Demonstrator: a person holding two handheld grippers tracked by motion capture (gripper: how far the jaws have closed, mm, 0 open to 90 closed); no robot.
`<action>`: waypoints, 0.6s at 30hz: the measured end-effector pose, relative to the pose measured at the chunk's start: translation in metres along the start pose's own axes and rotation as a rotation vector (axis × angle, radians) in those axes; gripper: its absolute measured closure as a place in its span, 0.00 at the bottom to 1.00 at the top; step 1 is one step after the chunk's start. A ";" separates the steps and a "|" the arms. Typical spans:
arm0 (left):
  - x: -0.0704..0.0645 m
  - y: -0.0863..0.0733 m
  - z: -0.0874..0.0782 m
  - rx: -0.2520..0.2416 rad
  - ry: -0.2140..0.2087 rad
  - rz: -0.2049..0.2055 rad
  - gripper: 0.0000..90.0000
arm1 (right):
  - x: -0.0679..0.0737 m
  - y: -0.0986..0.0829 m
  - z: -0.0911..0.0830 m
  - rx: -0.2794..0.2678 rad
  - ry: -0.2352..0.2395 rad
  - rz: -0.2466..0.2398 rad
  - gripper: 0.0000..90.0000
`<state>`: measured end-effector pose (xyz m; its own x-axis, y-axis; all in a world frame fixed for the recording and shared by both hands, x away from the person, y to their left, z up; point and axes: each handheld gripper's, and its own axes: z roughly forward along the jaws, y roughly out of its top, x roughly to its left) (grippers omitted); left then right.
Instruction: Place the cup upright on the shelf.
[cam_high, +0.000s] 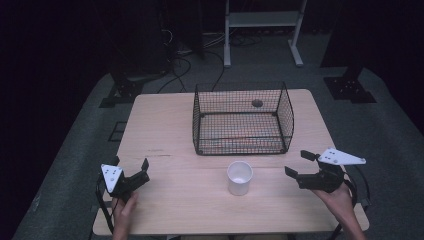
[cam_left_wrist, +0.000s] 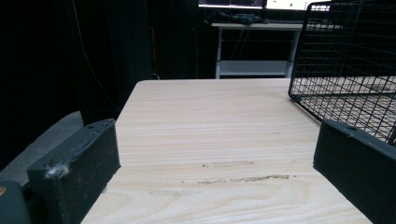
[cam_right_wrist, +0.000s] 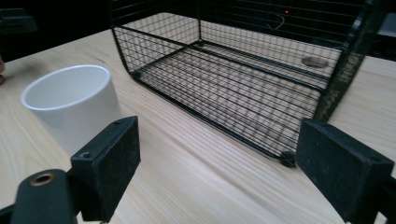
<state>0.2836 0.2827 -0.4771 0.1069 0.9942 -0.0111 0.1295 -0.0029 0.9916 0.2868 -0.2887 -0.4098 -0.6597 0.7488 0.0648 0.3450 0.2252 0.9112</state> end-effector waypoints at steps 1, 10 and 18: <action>0.000 0.000 0.000 0.001 0.000 0.001 0.00 | 0.002 0.002 0.001 0.001 0.006 -0.004 0.15; 0.000 0.000 0.000 0.001 0.000 -0.001 0.00 | 0.014 0.009 0.007 0.006 0.045 -0.034 0.14; 0.001 0.000 0.000 0.000 -0.001 -0.004 0.00 | 0.028 0.010 0.016 0.029 0.088 -0.051 0.12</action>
<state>0.2835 0.2835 -0.4770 0.1072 0.9941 -0.0149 0.1303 0.0008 0.9915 0.2824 -0.2559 -0.4057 -0.7325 0.6786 0.0550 0.3278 0.2807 0.9021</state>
